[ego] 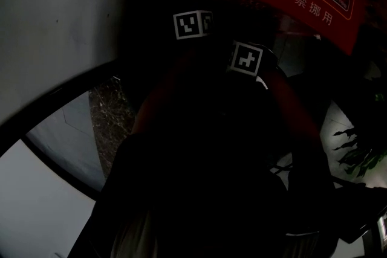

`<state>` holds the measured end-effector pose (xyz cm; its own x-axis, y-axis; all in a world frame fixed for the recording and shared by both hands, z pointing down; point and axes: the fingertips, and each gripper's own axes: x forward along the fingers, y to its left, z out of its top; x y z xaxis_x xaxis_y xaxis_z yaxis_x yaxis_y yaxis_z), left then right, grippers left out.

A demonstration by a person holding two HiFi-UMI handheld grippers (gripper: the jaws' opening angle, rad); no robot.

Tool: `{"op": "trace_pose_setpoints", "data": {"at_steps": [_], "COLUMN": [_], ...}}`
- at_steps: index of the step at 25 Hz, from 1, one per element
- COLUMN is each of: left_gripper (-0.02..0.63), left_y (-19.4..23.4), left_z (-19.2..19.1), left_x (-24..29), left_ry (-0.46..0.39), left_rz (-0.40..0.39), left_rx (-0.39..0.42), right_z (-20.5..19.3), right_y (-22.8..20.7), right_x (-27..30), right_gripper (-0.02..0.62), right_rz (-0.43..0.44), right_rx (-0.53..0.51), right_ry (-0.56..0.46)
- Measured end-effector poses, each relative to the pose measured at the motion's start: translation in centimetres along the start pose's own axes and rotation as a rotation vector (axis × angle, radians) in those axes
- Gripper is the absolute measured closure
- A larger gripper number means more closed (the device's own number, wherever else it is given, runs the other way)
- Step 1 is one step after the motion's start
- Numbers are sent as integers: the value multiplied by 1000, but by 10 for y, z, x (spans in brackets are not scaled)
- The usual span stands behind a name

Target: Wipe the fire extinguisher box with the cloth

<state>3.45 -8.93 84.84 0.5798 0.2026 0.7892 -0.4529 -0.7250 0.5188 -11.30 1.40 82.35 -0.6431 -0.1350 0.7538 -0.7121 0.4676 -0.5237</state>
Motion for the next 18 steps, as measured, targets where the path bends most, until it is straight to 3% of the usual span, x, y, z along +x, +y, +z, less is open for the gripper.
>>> {"op": "trace_pose_setpoints", "data": {"at_steps": [8, 18], "left_gripper": [557, 557], "left_y": [-22, -80], "left_z": [25, 50], "left_x": [-41, -109], "left_ry": [-130, -277], "left_rz": [-22, -103], "left_rx": [33, 250], "right_z": [5, 5], "right_y": [-3, -1], "right_x": [-6, 6], "right_gripper": [597, 597], "right_rz": [4, 37], "right_rx": [-25, -33], "right_ry": [-22, -4]}}
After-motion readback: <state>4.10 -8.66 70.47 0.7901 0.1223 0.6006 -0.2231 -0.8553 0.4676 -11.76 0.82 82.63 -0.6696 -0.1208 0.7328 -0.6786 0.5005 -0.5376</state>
